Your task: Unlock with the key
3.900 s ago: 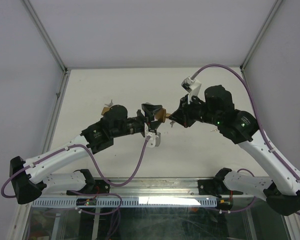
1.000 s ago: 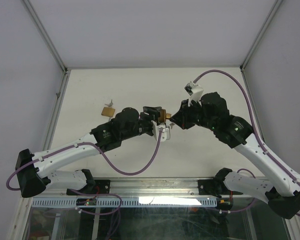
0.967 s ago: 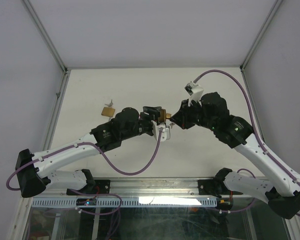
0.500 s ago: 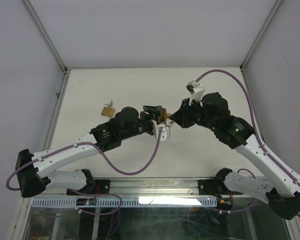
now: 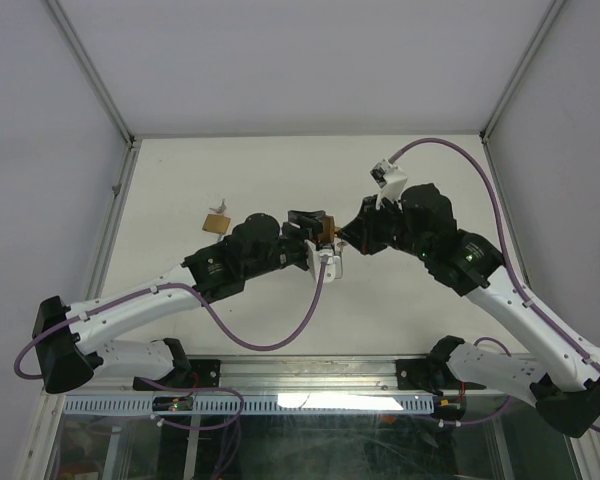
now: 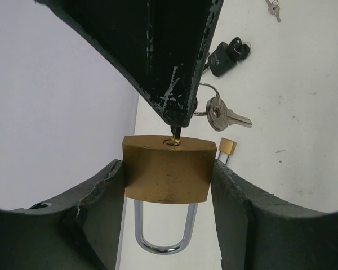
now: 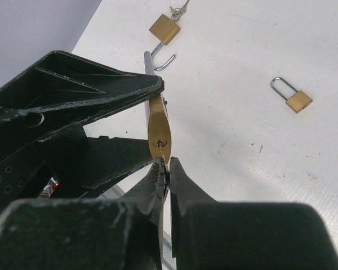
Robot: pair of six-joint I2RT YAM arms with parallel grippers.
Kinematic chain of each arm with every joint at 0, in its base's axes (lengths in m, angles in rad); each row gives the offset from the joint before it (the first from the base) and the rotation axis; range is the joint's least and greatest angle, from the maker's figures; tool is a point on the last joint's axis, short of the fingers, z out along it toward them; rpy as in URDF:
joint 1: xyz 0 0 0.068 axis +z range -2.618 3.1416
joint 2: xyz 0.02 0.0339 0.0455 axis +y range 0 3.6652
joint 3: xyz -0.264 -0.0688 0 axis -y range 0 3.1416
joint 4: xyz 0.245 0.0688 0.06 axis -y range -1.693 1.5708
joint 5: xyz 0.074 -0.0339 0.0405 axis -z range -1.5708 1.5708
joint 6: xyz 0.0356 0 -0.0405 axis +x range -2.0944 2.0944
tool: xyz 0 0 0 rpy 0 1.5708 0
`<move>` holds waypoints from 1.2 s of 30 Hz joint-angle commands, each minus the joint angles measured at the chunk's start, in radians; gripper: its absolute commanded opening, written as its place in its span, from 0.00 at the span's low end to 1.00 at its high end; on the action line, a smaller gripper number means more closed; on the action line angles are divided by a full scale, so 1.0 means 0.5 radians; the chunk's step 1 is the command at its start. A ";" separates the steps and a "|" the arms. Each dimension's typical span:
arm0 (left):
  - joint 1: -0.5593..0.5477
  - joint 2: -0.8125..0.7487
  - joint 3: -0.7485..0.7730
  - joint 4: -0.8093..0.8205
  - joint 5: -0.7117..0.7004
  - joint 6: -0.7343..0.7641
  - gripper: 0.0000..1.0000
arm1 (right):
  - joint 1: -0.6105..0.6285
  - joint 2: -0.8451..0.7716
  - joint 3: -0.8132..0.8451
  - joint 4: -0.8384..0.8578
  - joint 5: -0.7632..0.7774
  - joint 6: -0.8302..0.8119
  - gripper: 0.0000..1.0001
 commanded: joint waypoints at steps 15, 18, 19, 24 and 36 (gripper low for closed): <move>-0.051 0.069 0.215 0.379 0.159 0.022 0.00 | 0.020 0.102 0.009 0.510 -0.140 0.047 0.00; -0.044 0.052 0.207 0.293 0.126 0.020 0.00 | -0.016 0.030 0.023 0.337 -0.110 0.002 0.43; -0.039 0.044 0.204 0.260 0.116 0.016 0.00 | -0.040 0.000 0.024 0.271 -0.098 -0.004 0.63; -0.036 0.022 0.209 0.163 0.056 0.024 0.00 | -0.205 -0.123 0.061 0.000 -0.230 -0.050 0.99; -0.038 0.021 0.222 0.109 0.056 0.077 0.00 | -0.233 -0.059 0.056 0.019 -0.415 0.010 0.48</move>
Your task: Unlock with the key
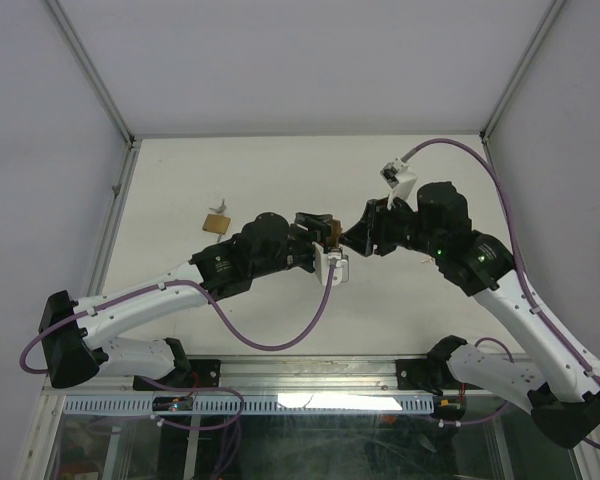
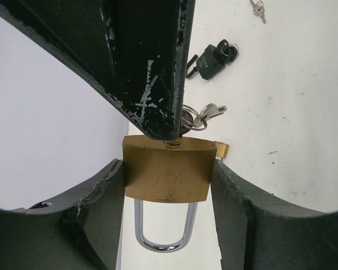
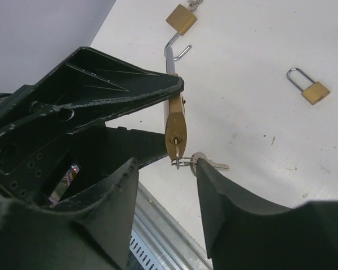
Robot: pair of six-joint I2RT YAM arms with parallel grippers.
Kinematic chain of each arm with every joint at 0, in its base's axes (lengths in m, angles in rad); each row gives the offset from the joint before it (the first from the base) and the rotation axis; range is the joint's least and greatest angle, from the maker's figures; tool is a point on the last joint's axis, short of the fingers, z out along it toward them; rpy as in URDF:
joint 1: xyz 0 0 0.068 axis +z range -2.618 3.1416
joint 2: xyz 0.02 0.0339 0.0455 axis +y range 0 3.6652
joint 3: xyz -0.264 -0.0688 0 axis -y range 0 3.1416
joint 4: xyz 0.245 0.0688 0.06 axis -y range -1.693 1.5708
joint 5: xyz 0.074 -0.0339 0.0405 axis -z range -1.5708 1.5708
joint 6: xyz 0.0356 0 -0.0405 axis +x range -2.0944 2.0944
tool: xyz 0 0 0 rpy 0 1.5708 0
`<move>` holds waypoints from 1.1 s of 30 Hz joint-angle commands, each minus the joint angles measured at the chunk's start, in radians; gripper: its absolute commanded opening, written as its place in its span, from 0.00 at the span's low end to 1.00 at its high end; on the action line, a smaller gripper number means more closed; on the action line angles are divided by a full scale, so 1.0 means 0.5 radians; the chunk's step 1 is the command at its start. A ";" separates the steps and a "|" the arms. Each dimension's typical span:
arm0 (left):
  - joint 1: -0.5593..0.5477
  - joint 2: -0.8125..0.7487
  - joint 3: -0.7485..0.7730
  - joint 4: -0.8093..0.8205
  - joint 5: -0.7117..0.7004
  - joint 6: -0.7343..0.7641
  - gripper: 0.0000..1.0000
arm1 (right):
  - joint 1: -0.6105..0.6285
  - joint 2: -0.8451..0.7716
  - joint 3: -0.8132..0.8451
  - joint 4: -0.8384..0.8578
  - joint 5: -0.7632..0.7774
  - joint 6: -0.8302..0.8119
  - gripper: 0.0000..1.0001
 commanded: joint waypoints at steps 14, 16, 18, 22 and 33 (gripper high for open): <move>-0.011 -0.066 0.152 0.185 0.016 0.034 0.00 | -0.004 0.095 0.019 0.201 -0.082 0.008 0.21; -0.011 -0.067 0.148 0.188 0.020 0.042 0.00 | -0.004 0.091 -0.008 0.193 -0.090 0.015 0.21; -0.011 -0.070 0.141 0.195 0.028 0.049 0.00 | -0.004 0.084 -0.027 0.192 -0.087 0.022 0.23; -0.011 -0.067 0.146 0.198 0.026 0.047 0.00 | -0.003 0.080 -0.049 0.161 -0.066 0.021 0.29; -0.010 -0.062 0.132 0.273 -0.012 0.087 0.00 | -0.005 0.057 -0.084 0.220 -0.079 0.174 0.00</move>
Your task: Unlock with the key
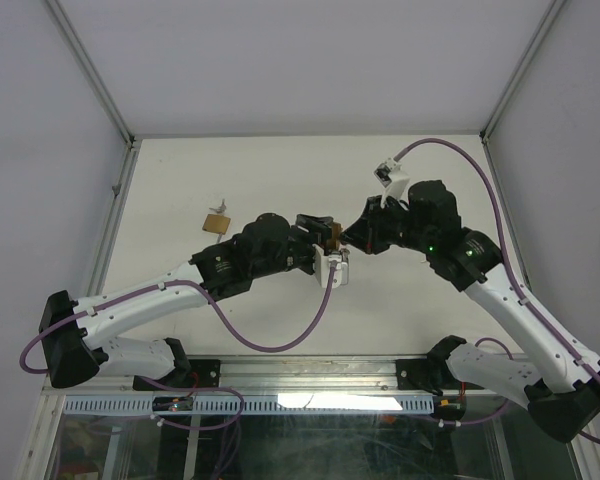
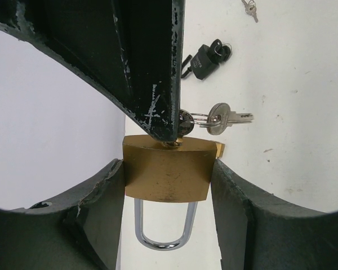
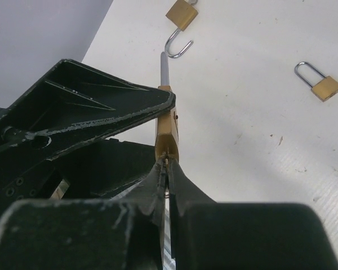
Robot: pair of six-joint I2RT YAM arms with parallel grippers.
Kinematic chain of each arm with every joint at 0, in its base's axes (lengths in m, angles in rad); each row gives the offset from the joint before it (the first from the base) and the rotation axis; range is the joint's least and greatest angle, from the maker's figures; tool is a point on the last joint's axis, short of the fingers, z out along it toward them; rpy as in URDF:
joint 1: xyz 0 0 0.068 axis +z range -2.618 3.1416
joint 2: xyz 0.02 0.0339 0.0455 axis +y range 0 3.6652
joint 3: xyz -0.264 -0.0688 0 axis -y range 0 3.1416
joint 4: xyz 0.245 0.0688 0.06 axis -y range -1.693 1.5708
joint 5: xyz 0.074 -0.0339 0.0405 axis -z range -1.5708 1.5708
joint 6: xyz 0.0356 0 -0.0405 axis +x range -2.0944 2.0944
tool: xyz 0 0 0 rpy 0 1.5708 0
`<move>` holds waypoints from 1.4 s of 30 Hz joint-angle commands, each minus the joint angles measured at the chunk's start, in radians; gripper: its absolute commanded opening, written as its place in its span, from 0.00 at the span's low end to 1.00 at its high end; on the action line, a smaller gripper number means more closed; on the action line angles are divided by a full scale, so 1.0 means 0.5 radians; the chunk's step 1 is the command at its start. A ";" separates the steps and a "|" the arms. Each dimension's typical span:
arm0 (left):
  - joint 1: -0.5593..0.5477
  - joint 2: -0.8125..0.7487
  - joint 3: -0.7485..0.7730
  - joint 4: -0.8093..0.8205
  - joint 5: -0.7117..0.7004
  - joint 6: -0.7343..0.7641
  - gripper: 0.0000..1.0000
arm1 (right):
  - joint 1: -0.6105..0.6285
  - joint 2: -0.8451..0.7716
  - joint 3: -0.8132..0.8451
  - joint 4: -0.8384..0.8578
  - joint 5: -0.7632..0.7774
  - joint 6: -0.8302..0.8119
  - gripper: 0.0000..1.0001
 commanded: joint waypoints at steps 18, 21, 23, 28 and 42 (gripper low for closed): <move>-0.043 -0.080 -0.030 0.664 -0.175 0.387 0.00 | -0.021 -0.021 -0.186 0.354 0.085 1.552 0.00; -0.050 -0.086 -0.036 0.664 -0.162 0.358 0.00 | -0.021 -0.021 -0.163 0.281 0.113 1.557 0.00; -0.050 -0.088 -0.041 0.661 -0.153 0.330 0.00 | -0.022 -0.014 -0.166 0.276 0.095 1.560 0.00; -0.050 -0.078 -0.004 0.557 -0.119 0.241 0.00 | -0.028 -0.007 -0.104 0.236 0.081 1.321 0.00; -0.014 -0.035 0.154 0.148 -0.038 -0.117 0.00 | 0.017 0.060 0.170 -0.079 0.093 0.229 0.99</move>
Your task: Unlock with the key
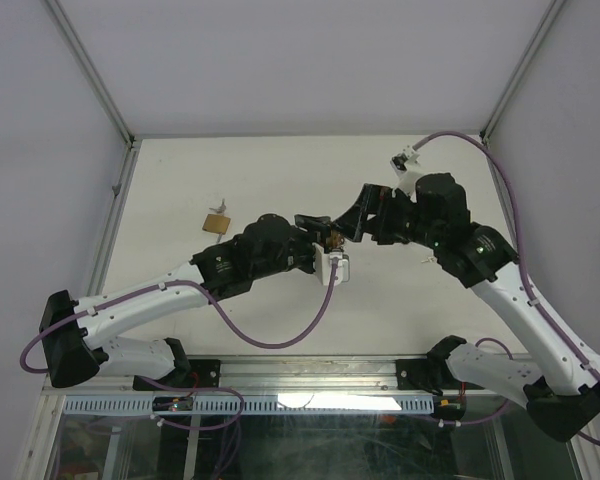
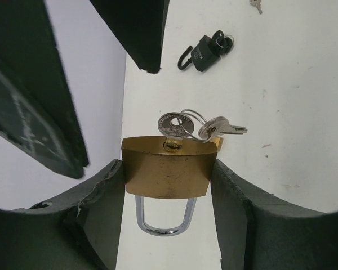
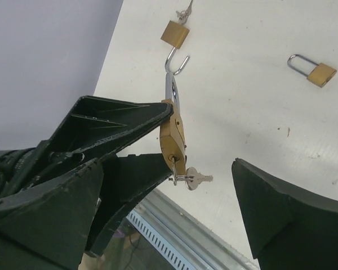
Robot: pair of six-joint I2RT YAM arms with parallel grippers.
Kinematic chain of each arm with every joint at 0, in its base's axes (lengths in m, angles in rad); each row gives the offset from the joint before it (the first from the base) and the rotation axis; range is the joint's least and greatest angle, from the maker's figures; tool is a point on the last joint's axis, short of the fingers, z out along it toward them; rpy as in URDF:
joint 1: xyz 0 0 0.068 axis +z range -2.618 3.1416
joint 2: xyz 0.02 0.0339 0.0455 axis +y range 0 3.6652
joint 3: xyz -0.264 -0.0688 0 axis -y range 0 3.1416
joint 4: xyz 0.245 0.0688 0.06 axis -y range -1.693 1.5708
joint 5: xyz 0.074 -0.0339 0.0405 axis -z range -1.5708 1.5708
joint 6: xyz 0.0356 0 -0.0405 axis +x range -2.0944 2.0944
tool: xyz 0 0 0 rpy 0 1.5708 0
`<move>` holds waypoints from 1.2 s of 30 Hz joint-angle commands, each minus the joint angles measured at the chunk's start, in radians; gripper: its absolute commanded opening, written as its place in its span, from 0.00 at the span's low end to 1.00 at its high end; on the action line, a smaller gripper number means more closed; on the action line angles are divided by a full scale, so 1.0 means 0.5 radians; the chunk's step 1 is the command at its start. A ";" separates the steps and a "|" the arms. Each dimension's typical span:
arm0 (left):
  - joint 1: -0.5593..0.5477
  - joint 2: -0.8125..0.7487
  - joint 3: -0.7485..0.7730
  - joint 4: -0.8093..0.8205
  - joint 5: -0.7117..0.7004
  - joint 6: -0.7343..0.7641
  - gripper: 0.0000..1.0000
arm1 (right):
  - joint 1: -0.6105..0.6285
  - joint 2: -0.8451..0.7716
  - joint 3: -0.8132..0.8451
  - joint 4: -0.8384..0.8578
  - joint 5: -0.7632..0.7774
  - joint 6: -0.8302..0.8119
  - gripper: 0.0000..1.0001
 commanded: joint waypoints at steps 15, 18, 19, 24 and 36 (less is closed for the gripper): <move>0.001 -0.026 0.209 0.153 0.075 -0.119 0.00 | 0.199 0.268 -0.082 0.402 -0.038 -0.393 0.51; 0.001 -0.031 0.206 0.140 0.072 -0.121 0.00 | 0.200 0.235 -0.094 0.434 -0.009 -0.393 0.22; 0.001 -0.033 0.206 0.138 0.075 -0.121 0.00 | 0.200 0.220 -0.102 0.444 -0.002 -0.390 0.12; 0.001 -0.043 0.200 0.165 0.108 -0.192 0.00 | 0.196 0.162 -0.111 0.463 -0.006 -0.420 0.00; 0.591 -0.331 0.120 0.702 0.930 -1.729 0.99 | -0.264 -0.009 0.155 0.680 -0.745 -0.615 0.00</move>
